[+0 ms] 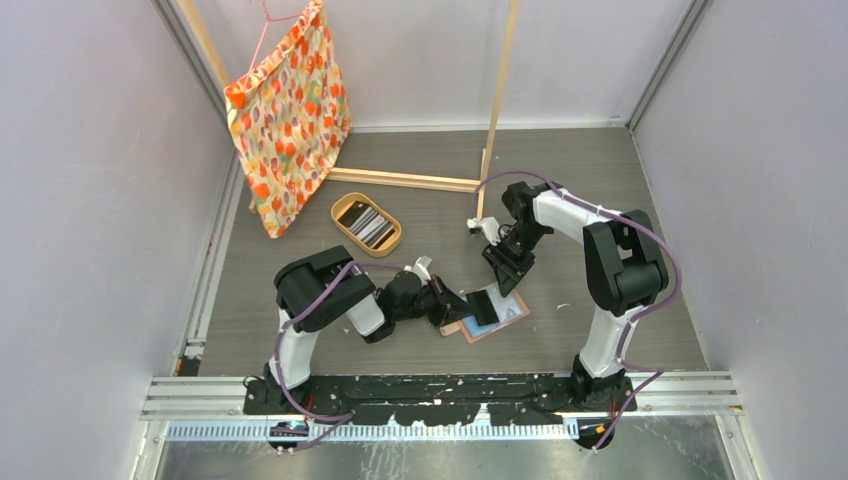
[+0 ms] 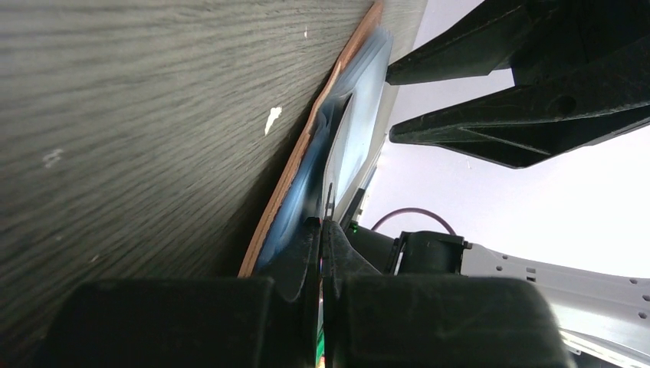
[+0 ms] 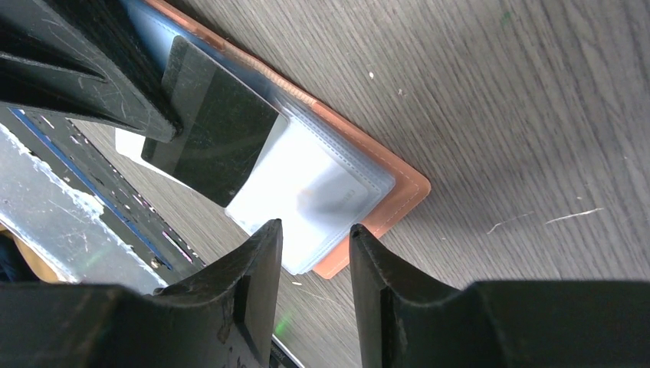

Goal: Put the credit cards into the card holder
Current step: Insert the credit card into the card holder, then close the card holder at the center of the board.

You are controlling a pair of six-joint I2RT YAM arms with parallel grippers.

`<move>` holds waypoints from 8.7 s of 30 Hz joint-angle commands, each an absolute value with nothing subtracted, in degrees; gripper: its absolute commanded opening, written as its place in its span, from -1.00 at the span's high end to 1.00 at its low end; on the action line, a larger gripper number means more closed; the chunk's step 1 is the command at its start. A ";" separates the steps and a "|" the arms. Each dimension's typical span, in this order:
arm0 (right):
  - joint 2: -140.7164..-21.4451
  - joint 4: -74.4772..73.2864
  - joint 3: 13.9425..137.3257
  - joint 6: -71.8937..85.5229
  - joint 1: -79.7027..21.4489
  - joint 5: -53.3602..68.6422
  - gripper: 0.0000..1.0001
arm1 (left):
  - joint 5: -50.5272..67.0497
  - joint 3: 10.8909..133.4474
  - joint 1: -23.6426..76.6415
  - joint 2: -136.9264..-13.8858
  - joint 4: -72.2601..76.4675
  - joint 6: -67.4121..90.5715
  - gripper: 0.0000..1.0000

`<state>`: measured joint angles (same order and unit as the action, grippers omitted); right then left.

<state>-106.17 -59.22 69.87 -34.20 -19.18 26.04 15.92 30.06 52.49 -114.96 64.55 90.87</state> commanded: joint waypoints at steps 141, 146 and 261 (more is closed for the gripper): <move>-94.34 -47.12 56.94 -43.79 -32.00 15.73 0.98 | 5.85 15.16 58.12 -91.60 50.84 77.81 0.99; -93.37 -52.16 58.65 -46.81 -31.06 26.53 0.97 | 7.57 16.88 57.22 -88.69 46.45 75.59 0.99; -97.79 -53.50 66.09 -24.76 4.15 42.97 0.54 | 15.70 76.88 49.48 -101.42 -0.38 40.49 -0.33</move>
